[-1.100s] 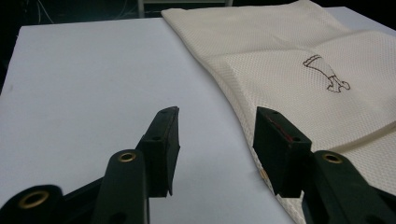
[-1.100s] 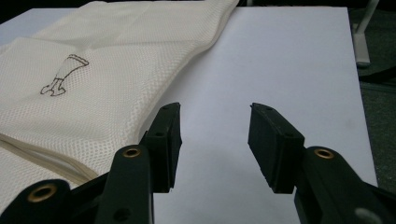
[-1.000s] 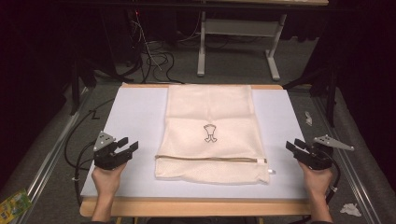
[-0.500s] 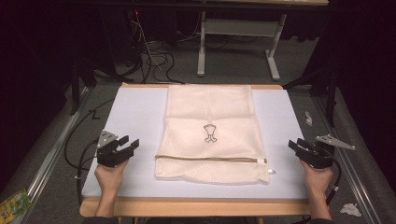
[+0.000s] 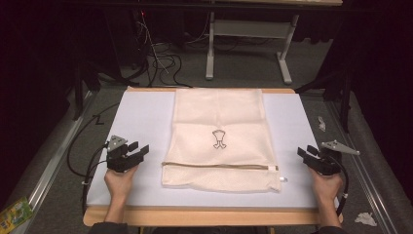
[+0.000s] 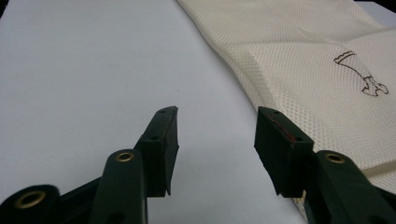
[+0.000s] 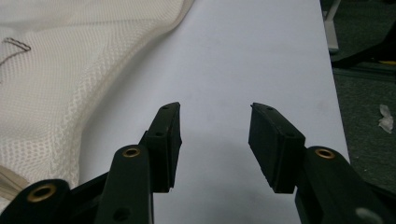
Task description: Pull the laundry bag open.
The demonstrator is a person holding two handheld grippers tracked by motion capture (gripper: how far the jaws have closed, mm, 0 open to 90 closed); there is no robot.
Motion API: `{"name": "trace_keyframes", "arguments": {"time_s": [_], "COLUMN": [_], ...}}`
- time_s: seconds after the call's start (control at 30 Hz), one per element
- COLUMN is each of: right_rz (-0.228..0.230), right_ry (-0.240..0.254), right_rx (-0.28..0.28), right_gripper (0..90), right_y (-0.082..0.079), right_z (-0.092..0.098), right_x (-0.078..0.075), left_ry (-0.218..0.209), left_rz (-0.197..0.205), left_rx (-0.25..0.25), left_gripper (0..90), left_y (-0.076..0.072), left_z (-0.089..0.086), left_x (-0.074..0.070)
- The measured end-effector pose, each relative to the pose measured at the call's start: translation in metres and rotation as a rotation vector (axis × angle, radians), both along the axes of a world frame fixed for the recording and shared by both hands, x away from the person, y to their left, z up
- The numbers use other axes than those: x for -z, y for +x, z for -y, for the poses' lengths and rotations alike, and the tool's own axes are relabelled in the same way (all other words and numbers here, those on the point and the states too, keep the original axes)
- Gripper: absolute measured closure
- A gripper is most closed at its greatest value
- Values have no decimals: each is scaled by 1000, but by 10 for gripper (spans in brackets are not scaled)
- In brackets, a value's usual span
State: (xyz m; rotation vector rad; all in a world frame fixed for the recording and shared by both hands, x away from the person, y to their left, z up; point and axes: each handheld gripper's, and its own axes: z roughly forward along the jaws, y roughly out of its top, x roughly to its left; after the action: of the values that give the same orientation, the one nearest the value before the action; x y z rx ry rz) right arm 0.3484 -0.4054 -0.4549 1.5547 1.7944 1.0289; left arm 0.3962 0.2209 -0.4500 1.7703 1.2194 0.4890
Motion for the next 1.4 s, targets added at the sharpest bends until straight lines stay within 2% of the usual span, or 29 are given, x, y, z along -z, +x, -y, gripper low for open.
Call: {"name": "trace_keyframes", "arguments": {"time_s": [0.3, 0.67, 1.4], "right_rz": [-15, -26, -48], "right_ry": [-6, -22, -36], "right_rx": [-4, -9, -16], "right_gripper": [547, 541, 520], "right_y": [6, 10, 17], "right_z": [-6, -12, -21], "right_x": [4, 8, 17], "left_ry": [24, 13, 81], "left_rz": [-13, -15, -16], "left_rx": [-9, -22, -37], "left_gripper": [496, 495, 485], "left_y": [5, 11, 17], "left_z": [4, 10, 15], "left_x": [7, 16, 32]}}
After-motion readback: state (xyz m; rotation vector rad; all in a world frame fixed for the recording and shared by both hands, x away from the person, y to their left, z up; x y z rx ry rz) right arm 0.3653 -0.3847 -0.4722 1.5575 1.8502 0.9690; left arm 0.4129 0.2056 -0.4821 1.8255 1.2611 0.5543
